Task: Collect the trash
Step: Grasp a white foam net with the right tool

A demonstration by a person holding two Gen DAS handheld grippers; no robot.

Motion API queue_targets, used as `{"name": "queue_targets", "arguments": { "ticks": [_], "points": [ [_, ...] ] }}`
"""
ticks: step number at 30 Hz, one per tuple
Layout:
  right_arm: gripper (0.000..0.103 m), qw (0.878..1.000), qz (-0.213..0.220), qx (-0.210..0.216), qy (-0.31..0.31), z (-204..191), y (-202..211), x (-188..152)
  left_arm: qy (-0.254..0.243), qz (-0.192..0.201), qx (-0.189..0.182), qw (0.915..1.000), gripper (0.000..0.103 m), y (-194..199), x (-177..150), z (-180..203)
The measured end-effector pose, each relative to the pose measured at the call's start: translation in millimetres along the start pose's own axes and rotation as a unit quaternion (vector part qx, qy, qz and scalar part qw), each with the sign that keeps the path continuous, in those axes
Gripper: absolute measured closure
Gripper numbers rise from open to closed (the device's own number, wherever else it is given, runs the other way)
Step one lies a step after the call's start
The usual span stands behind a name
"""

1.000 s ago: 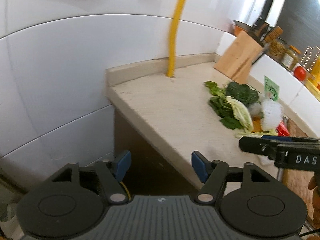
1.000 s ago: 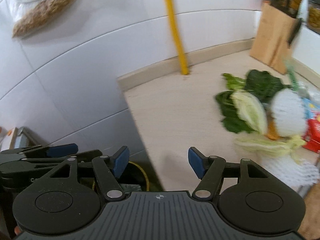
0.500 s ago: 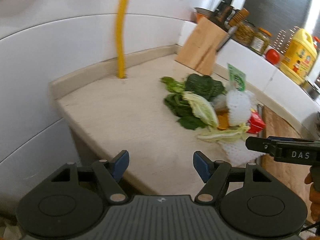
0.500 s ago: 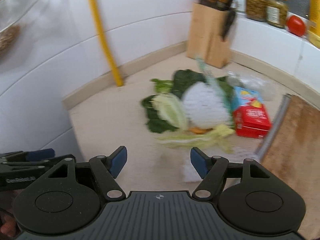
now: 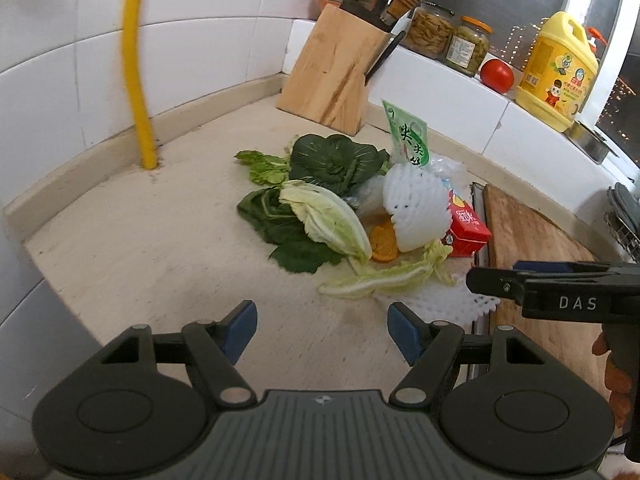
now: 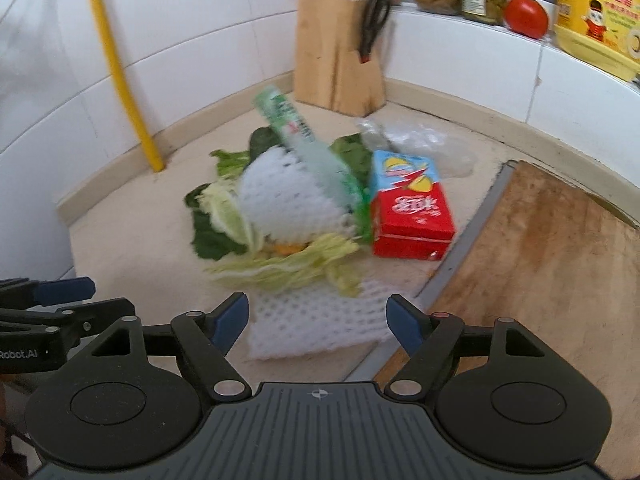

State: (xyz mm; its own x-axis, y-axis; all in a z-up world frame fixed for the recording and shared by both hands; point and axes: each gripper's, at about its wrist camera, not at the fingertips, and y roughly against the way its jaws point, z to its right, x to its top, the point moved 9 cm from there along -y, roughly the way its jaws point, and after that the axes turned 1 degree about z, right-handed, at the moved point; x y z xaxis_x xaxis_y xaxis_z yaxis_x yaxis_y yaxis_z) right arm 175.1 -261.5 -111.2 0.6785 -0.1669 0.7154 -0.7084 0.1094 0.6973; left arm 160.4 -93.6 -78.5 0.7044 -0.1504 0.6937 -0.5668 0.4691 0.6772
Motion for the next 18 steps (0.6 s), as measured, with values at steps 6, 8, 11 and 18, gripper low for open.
{"name": "queue_targets", "arguments": {
  "ticks": [6, 8, 11, 18],
  "points": [
    [0.023, 0.999, 0.013, 0.03, 0.019, -12.1, -9.8, 18.4, 0.008, -0.006, 0.004, 0.9999, 0.037, -8.8, 2.0, -0.6],
    [0.023, 0.998, 0.013, 0.045, 0.033, -21.5, -15.3, 21.8, 0.013, -0.007, 0.007, 0.9999, 0.037, -10.0, 1.2, -3.1],
    [0.023, 0.998, 0.011, 0.044, 0.05, -29.5, -29.7, 27.6, 0.022, -0.008, 0.011, 0.9997, 0.037, -10.7, 0.2, -8.5],
    [0.055, 0.998, -0.012, 0.045, 0.034, -32.0, -66.8, 41.4, 0.037, -0.008, 0.02, 0.9991, 0.037, -11.9, -0.4, -17.3]
  ]
}}
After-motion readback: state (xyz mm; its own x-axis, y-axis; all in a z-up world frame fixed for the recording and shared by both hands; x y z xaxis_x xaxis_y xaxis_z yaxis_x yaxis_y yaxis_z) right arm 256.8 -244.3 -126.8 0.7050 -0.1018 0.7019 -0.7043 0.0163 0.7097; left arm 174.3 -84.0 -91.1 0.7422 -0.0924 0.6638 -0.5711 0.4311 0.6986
